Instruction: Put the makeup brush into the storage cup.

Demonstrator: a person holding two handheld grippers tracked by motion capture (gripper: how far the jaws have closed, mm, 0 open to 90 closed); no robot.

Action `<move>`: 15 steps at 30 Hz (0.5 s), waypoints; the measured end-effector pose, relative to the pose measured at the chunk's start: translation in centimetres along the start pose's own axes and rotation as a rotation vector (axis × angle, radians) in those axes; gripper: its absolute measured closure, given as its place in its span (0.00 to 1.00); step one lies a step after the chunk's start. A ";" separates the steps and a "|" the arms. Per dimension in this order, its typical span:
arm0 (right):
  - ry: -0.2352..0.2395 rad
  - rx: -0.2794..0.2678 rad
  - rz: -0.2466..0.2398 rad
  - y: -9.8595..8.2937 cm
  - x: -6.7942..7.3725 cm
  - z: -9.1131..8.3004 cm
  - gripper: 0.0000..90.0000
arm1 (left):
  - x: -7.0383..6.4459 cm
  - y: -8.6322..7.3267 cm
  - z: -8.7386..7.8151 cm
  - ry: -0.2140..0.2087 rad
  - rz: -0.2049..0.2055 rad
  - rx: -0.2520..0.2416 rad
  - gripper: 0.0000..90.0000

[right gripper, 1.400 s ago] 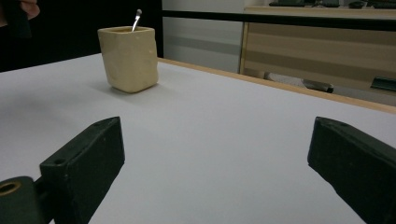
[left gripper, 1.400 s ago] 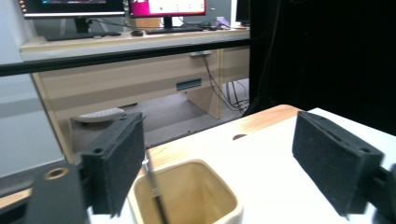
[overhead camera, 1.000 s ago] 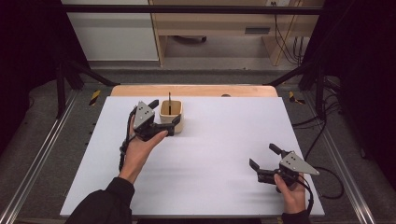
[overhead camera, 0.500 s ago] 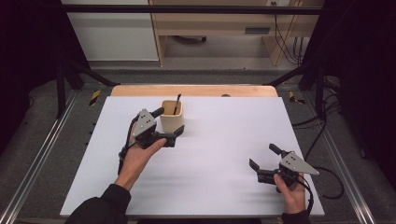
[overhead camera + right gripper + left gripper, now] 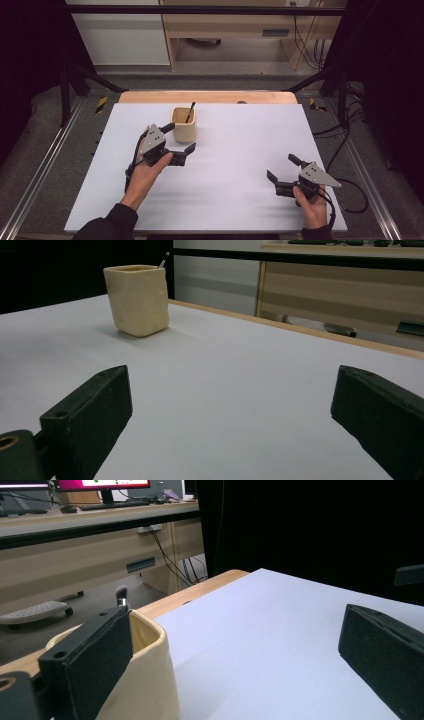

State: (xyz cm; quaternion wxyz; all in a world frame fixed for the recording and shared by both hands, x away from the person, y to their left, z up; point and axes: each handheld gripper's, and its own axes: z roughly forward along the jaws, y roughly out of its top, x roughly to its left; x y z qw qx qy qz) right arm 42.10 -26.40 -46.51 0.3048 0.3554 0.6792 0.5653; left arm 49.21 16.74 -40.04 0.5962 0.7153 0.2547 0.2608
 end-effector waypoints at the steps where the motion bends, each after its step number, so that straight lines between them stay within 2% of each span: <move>1: 0.001 0.001 0.001 0.0 0.0 0.0 0.04 | -0.1 -0.1 0.0 -0.005 -0.001 0.003 0.01; 11: 0.001 -0.001 -0.007 0.0 0.0 0.0 0.04 | -0.7 -1.3 -0.4 -0.008 0.001 0.028 0.01; 15: 0.000 -0.003 -0.006 0.0 0.0 0.0 0.04 | -0.8 -1.8 -0.4 -0.013 0.015 0.045 0.01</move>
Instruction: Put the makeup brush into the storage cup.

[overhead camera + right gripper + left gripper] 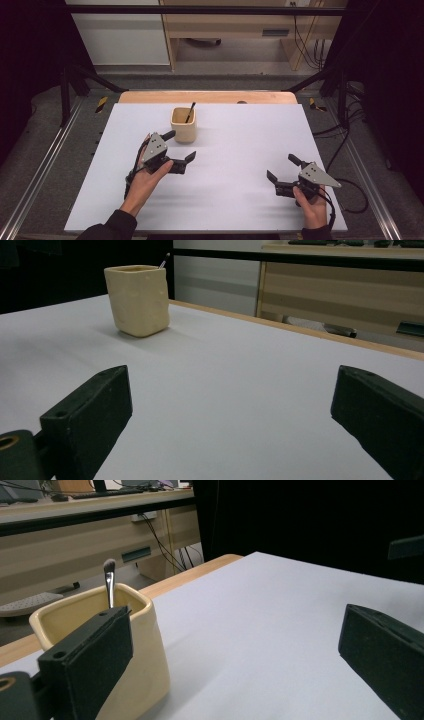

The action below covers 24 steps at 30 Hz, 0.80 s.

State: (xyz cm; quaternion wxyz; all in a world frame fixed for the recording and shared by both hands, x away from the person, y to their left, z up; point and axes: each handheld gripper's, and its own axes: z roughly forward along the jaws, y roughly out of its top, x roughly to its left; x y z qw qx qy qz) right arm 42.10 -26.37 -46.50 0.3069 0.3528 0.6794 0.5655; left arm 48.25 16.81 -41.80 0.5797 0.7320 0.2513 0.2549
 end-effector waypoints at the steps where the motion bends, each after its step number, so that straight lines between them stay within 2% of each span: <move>1: -0.001 0.001 -0.001 0.0 0.0 0.0 0.04 | 0.0 -0.1 0.0 -0.001 0.005 0.004 0.01; 5: 0.000 0.001 -0.001 0.0 0.0 0.0 0.04 | -0.1 -0.7 -0.3 -0.004 0.002 0.011 0.01; 16: -0.002 -0.002 -0.007 0.0 0.1 0.0 0.04 | 0.3 -1.6 -1.6 0.011 -0.010 -0.010 0.01; 19: -0.001 -0.003 -0.004 0.0 0.1 0.0 0.04 | 0.5 -1.9 -2.0 0.026 0.003 -0.005 0.01; 24: 0.002 -0.002 -0.005 0.0 0.2 0.0 0.04 | 1.1 -2.2 -3.1 0.046 -0.010 -0.022 0.01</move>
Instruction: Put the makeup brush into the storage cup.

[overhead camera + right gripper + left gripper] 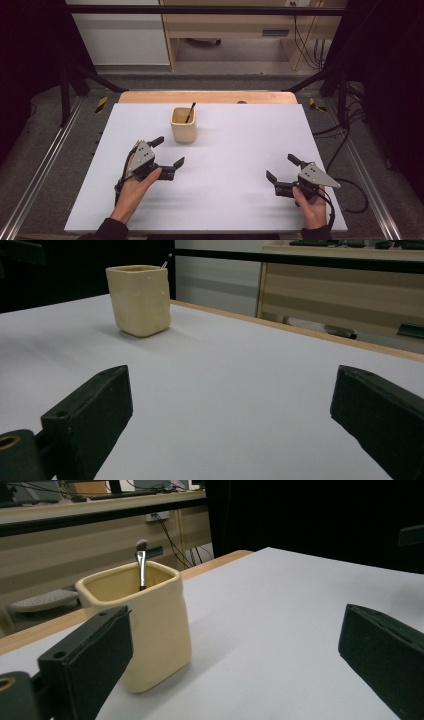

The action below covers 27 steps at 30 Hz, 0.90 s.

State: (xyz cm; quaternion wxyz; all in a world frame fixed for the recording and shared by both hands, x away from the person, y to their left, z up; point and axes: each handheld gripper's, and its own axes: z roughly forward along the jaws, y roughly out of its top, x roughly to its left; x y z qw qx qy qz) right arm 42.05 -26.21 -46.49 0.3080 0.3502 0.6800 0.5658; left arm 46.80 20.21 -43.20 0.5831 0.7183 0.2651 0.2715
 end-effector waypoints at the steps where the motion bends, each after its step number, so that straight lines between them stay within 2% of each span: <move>1: 0.000 0.000 0.000 0.0 0.0 0.0 0.04 | 0.2 0.0 -0.3 0.004 0.002 0.002 0.01; 9: 0.000 0.001 -0.001 0.0 0.0 0.0 0.04 | 1.5 0.0 -2.3 0.050 -0.002 -0.020 0.01; 27: -0.003 0.003 0.000 0.0 0.1 0.0 0.04 | 2.7 -0.2 -5.6 0.084 -0.027 -0.083 0.01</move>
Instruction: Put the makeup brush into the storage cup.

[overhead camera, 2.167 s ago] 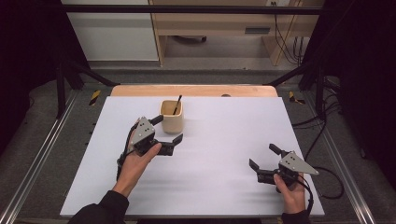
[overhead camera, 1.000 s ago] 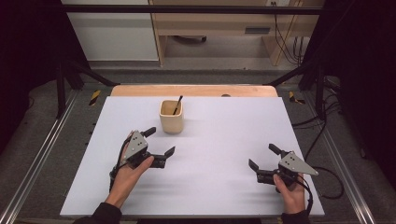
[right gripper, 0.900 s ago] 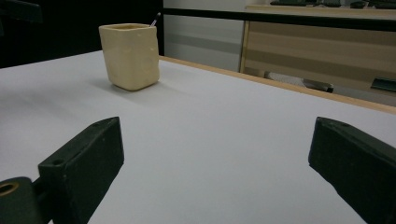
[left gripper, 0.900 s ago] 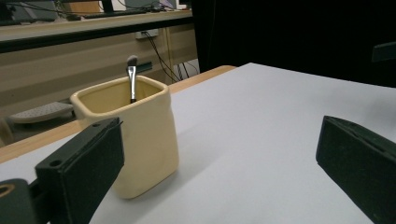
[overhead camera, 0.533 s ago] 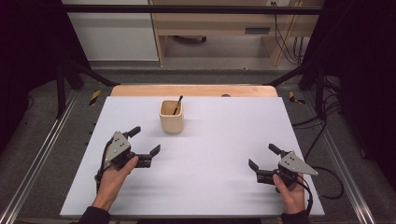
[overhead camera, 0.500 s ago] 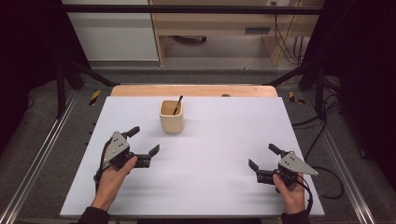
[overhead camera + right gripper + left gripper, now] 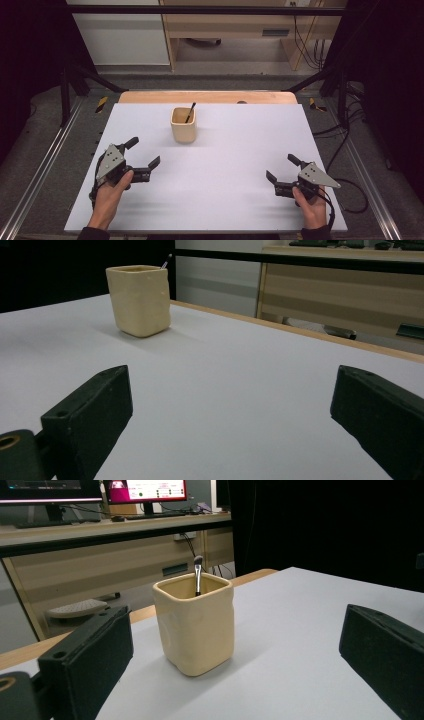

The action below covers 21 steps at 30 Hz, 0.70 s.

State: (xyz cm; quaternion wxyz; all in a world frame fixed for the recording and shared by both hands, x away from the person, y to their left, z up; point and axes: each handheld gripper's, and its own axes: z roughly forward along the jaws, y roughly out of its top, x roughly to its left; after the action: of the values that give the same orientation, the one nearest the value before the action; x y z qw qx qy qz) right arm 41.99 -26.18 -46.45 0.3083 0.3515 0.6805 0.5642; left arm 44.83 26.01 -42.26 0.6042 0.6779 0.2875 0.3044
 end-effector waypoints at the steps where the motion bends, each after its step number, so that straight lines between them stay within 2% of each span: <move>1: 0.000 -0.001 -0.001 0.0 0.0 0.0 0.04 | 0.1 0.0 -0.2 0.004 0.002 -0.001 0.01; 10: 0.001 -0.002 -0.001 0.0 0.0 0.0 0.04 | 0.8 -0.2 -1.8 0.029 -0.007 -0.039 0.01; 21: 0.006 -0.004 -0.004 0.0 0.0 0.0 0.04 | 1.0 -1.3 -3.1 0.045 -0.023 -0.059 0.01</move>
State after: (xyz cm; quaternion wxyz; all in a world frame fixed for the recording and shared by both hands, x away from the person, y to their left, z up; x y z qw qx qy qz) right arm 41.96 -26.18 -46.39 0.3079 0.3479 0.6811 0.5659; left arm 43.08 28.88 -43.27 0.6208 0.6493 0.2999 0.3209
